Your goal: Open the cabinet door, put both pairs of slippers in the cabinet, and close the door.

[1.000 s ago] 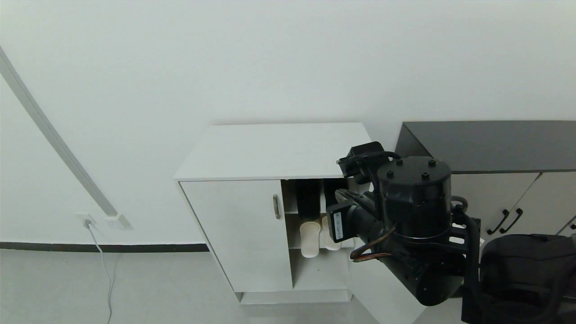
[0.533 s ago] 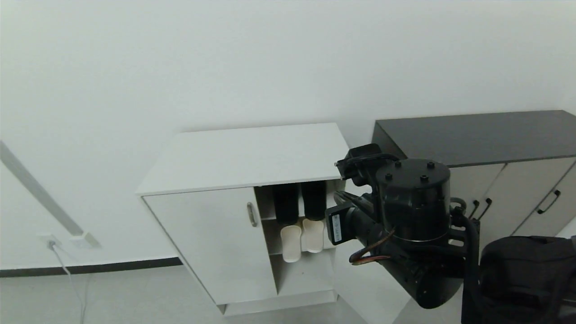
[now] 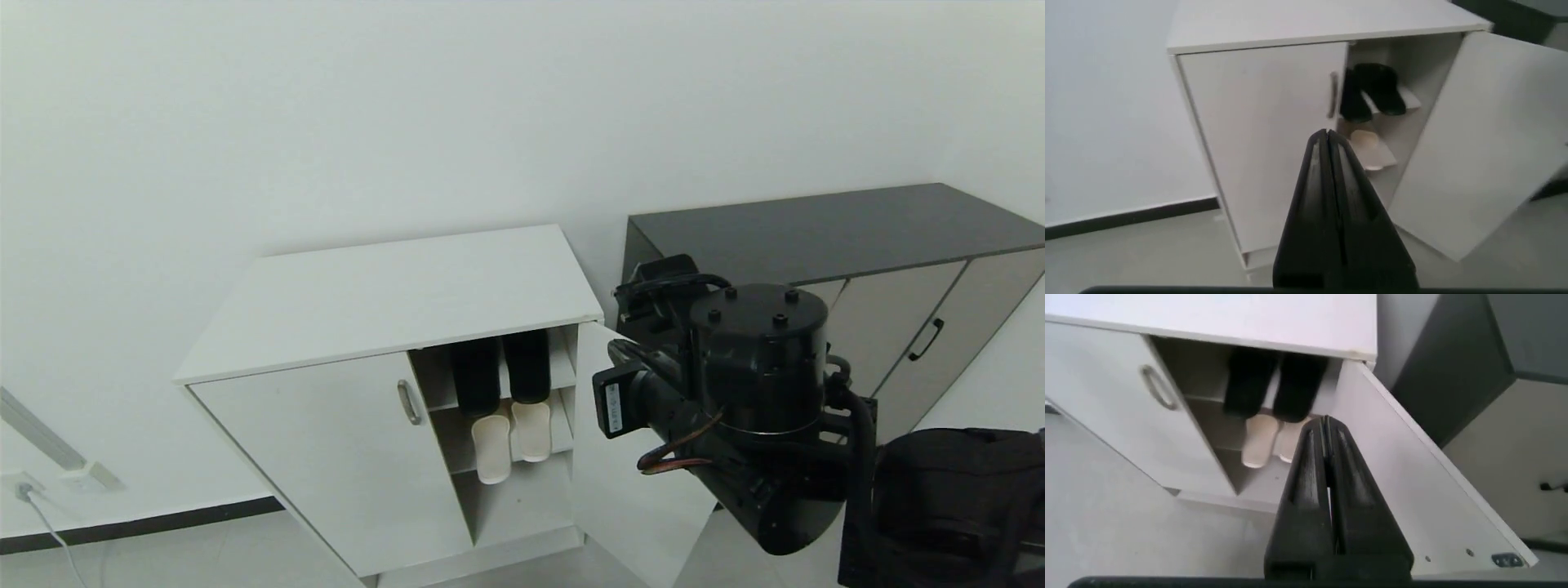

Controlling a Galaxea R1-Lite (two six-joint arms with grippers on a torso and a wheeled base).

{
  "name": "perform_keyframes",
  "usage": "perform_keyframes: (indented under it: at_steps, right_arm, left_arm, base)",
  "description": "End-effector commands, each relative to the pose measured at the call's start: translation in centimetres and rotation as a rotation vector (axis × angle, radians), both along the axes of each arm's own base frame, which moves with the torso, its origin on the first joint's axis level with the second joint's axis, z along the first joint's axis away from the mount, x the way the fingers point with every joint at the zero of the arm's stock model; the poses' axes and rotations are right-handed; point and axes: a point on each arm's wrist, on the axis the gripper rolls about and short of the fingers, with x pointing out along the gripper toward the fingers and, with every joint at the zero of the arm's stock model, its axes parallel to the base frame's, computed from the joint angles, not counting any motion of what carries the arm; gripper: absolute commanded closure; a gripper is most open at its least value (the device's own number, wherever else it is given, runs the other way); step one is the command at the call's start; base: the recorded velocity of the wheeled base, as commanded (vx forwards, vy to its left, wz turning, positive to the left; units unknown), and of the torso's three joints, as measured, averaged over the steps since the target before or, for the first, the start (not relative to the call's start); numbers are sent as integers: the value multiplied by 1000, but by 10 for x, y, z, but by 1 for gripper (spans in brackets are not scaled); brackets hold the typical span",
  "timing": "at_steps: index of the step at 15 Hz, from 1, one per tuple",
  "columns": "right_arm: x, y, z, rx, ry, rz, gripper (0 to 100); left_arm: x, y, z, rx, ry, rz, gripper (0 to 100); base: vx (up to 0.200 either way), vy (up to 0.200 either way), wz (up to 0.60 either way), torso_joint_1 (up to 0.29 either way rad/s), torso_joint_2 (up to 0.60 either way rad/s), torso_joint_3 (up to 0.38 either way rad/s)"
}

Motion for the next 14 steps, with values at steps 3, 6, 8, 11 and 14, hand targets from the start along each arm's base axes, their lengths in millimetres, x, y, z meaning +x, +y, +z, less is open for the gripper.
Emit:
perform_keyframes:
  at_steps: [3, 6, 8, 11, 14]
  right_arm:
    - [3, -1, -1, -3, 5, 2, 100]
    - [10, -7, -2, -3, 8, -9, 100]
    - [20, -11, -7, -19, 15, -34, 100]
    - [34, -19, -10, -22, 24, -61, 100]
    - [71, -38, -8, 4, 22, -98, 100]
  left_arm:
    - [0, 0, 0, -1, 0, -1, 100]
    - [0, 0, 0, 1, 0, -1, 100]
    - [0, 0, 0, 1, 0, -1, 100]
    - [0, 0, 0, 1, 0, -1, 100]
    - [0, 0, 0, 1, 0, -1, 100]
  base:
    - [0, 0, 0, 0, 0, 0]
    - [-200, 0, 0, 9, 4, -1]
    - [0, 0, 0, 0, 0, 0]
    - [0, 0, 0, 0, 0, 0]
    - [0, 0, 0, 0, 0, 0]
